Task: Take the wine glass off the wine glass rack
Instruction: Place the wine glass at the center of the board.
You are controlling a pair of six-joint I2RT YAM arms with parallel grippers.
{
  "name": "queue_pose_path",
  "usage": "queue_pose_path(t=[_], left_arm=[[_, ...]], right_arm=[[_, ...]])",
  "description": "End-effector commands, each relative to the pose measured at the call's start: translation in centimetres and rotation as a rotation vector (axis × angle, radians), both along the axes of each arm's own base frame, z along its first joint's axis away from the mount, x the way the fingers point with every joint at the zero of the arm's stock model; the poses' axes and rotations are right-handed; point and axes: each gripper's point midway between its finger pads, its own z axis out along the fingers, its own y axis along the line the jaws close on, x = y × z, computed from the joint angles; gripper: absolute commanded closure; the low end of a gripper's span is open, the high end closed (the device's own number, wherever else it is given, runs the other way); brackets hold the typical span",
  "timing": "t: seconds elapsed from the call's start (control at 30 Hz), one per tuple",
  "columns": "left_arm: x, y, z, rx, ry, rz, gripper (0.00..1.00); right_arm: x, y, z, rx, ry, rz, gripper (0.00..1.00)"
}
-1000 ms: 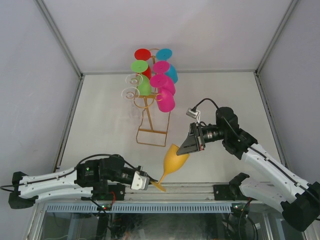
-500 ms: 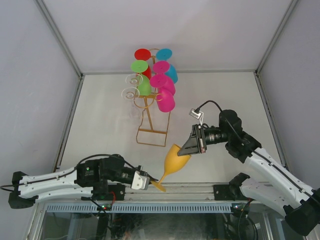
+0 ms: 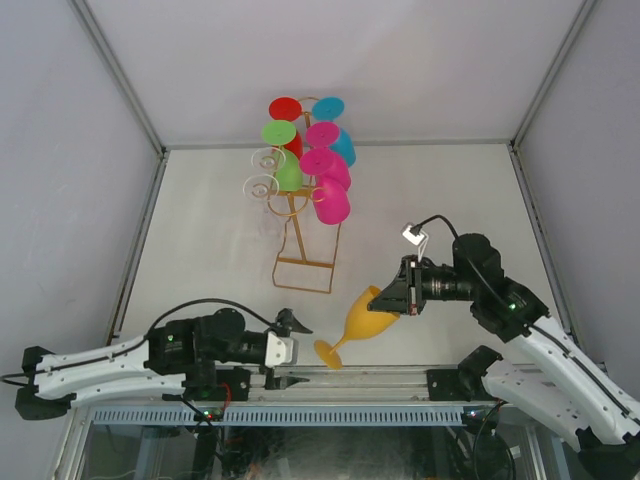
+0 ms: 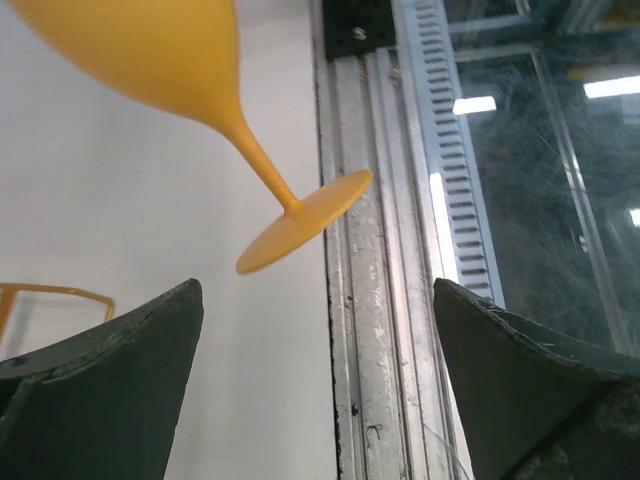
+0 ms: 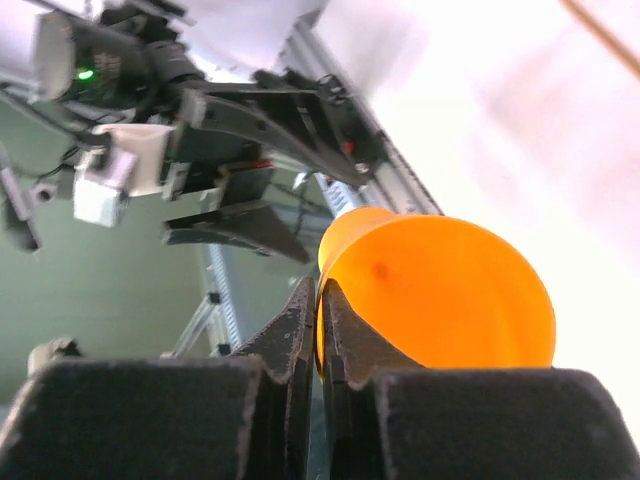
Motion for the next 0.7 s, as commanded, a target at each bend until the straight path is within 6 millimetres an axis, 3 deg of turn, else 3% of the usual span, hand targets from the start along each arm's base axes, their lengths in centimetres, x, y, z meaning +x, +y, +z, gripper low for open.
queue_pose_path(t=[0.0, 0.13, 0.23, 0.4, 0.67], left_arm=[[2.7, -1.1, 3.1, -0.160, 0.020, 0.184, 0.00], [4.5, -1.5, 3.9, -0.239, 0.091, 0.338, 0.00], [3.8, -2.4, 4.4, -0.307, 0.173, 0.323, 0.00], [4.6, -2.8, 5.0, -0.374, 0.390, 0.462, 0.00], [6.4, -2.5, 6.5, -0.595, 0.783, 0.689, 0.00]], right_arm=[[2.6, -3.0, -0.6, -0.170, -0.150, -0.214, 1.00], [4.6, -6.0, -0.5, -0.286, -0.239, -0.394, 1.00], [5.5, -8.1, -0.5, -0.377, -0.290, -0.477, 1.00], [7.3, -11.2, -0.6, -0.572, -0.343, -0.598, 1.00], [10.6, -13.0, -1.1, -0.825, -0.394, -0.688, 1.00]])
